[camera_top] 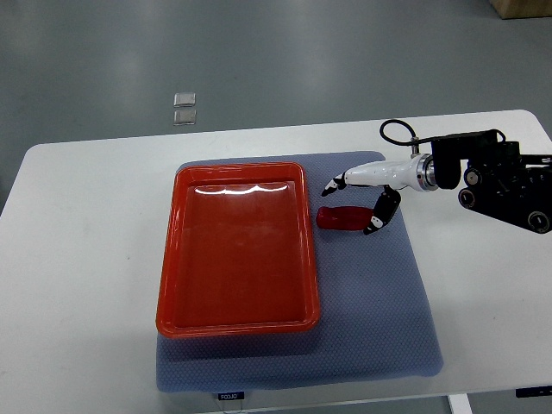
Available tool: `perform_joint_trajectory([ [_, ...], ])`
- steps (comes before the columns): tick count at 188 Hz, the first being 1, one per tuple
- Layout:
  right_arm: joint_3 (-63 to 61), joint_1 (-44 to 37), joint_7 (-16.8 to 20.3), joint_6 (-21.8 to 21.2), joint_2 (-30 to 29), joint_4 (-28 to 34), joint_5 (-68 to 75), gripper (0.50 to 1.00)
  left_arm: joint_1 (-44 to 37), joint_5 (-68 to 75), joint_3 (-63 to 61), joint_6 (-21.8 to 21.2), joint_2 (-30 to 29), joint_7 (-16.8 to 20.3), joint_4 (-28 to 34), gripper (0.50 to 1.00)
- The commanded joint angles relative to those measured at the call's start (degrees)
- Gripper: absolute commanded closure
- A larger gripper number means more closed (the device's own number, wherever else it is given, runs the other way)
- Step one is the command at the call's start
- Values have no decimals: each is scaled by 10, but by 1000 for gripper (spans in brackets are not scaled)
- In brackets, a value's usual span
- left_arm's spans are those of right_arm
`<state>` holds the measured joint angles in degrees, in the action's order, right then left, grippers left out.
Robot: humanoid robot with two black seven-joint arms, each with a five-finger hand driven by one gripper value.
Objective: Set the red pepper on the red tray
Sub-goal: 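Close the right hand fingers around the red pepper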
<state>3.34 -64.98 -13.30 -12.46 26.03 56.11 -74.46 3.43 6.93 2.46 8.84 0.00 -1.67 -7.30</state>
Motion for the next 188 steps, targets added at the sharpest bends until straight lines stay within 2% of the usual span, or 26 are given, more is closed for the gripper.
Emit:
perform_joint_trajectory([
  [1,1,2,0,1,-6,-2,-5,705,0,0,0,0,0,0,0,500],
  [20,1,6,0,1,-7,-2,-6,732,0,0,0,0,0,0,0,500],
  [74,1,12,-1,0,-12,-2,-22,746,0,0,0,0,0,0,0,500],
  [115,1,12,-1,0,-16,-4,-28,904,0,0,0,0,0,0,0,500],
  [129,1,12,-1,0,-16,-4,-28,971,0,0,0,0,0,0,0,500],
  [139,1,12,-1,0,-16,-5,-29,1000,0,0,0,0,0,0,0,500],
  [188,1,6,-1,0,-17,-7,-31,1000,0,0,0,0,0,0,0,500],
])
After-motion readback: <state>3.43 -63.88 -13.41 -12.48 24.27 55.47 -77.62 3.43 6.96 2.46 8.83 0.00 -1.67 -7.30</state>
